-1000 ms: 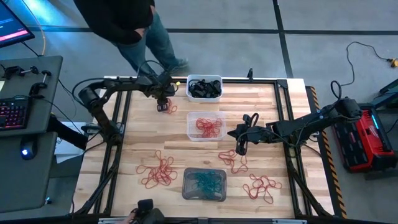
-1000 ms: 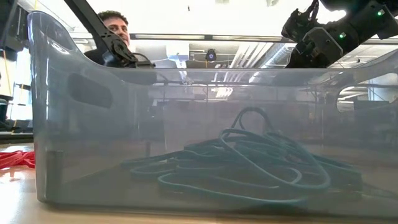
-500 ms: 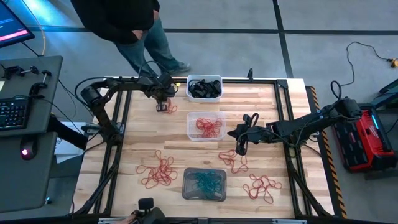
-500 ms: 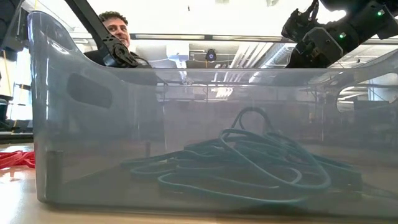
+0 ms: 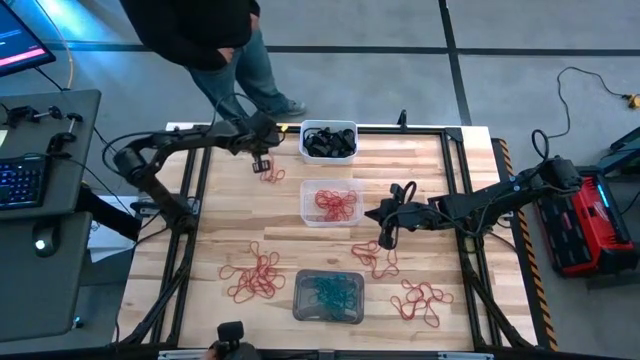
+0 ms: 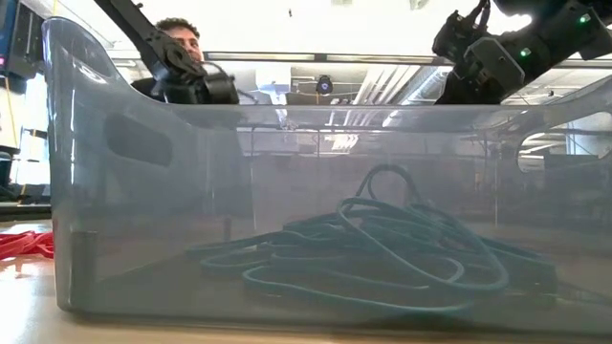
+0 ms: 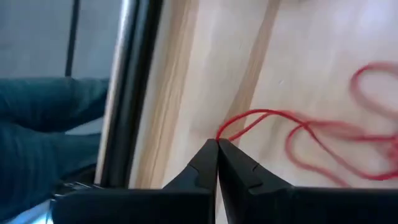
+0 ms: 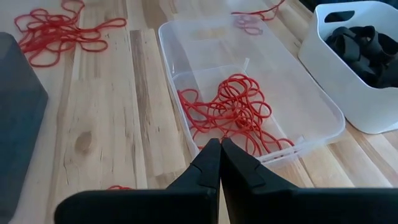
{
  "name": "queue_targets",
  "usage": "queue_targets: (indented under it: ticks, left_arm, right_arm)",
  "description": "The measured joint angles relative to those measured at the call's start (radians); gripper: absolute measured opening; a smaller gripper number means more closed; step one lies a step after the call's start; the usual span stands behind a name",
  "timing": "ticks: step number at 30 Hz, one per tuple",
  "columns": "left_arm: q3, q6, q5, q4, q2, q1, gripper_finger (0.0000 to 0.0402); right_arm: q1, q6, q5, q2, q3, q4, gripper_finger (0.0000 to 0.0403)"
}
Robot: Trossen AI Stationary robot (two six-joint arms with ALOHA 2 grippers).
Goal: Sort rubber bands into baskets
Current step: Put the red rubber band into the transparent bin
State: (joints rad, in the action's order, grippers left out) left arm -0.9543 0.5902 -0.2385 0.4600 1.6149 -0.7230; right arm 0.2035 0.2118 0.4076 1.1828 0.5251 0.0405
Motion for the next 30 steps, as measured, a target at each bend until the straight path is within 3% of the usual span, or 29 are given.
queue_targets:
  ticks: [16, 23, 30]
  left_arm:
    - [-0.008, -0.196, 0.013, 0.079, -0.223, 0.254, 0.0000]
    - [-0.141, -0.283, -0.065, 0.176, -0.228, 0.366, 0.0000]
    - [-0.260, -0.324, -0.059, 0.199, -0.228, 0.474, 0.0000]
  right_arm:
    - [0.000, -0.055, 0.049, 0.000, 0.000, 0.144, 0.0001]
    - [0.000, -0.055, 0.055, 0.000, 0.000, 0.139, 0.0001]
    - [0.000, -0.055, 0.055, 0.000, 0.000, 0.136, 0.0000]
